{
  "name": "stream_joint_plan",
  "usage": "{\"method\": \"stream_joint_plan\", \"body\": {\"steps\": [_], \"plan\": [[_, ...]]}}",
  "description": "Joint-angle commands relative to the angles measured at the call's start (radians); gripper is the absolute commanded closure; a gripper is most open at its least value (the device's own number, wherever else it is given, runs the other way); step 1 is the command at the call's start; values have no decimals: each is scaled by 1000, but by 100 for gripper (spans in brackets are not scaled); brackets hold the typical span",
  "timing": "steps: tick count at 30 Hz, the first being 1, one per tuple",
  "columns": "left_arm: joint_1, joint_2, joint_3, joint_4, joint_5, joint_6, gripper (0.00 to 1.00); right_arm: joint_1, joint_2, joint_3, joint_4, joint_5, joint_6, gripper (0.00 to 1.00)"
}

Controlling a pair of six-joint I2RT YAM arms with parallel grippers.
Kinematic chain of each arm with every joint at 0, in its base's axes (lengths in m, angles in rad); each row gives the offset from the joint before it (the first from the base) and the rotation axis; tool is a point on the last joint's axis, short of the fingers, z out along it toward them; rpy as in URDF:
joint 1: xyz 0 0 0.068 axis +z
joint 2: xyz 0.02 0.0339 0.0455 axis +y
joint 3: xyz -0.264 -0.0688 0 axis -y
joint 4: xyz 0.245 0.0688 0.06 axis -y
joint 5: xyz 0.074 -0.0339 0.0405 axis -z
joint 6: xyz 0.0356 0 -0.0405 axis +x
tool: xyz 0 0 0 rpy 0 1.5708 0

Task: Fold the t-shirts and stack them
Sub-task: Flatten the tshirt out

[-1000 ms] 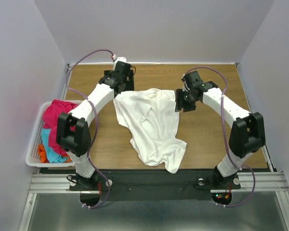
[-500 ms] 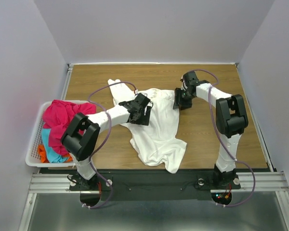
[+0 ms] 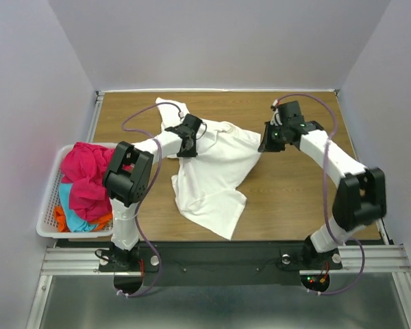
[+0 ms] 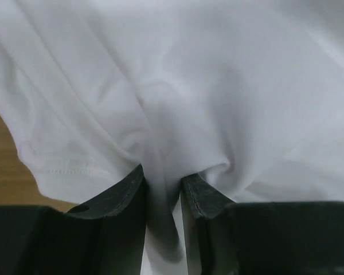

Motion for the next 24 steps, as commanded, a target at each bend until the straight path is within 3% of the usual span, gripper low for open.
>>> {"method": "stream_joint_plan", "body": {"steps": [1,5,7,8,10,11,13,15,19,24], "plan": [[78,105,98,-82,-62,66,63,9,-218,-48,-32,-46,33,99],[129,155,218,-119,-88,114,63,93,-297,-120,-66,-201,68,99],[141,165,276,-126,-91,132,60,216,-286,-132,-86,-212,85,96],[141,162,294,-125,-94,149,54,295,-273,-131,-94,-218,86,86],[140,140,291,-116,-91,154,46,331,-248,-128,-103,-226,86,73],[141,107,284,-103,-85,157,35,337,-239,-128,-108,-211,91,67],[140,33,238,-90,-81,157,22,336,-254,-106,-115,-75,94,52],[134,-62,165,-73,-82,155,10,319,-259,-57,-147,-4,67,46],[106,-243,25,-71,-97,131,5,243,-242,-40,-164,140,40,48],[-24,-429,-142,-86,-114,65,8,173,-150,-74,-128,223,20,64]]}}
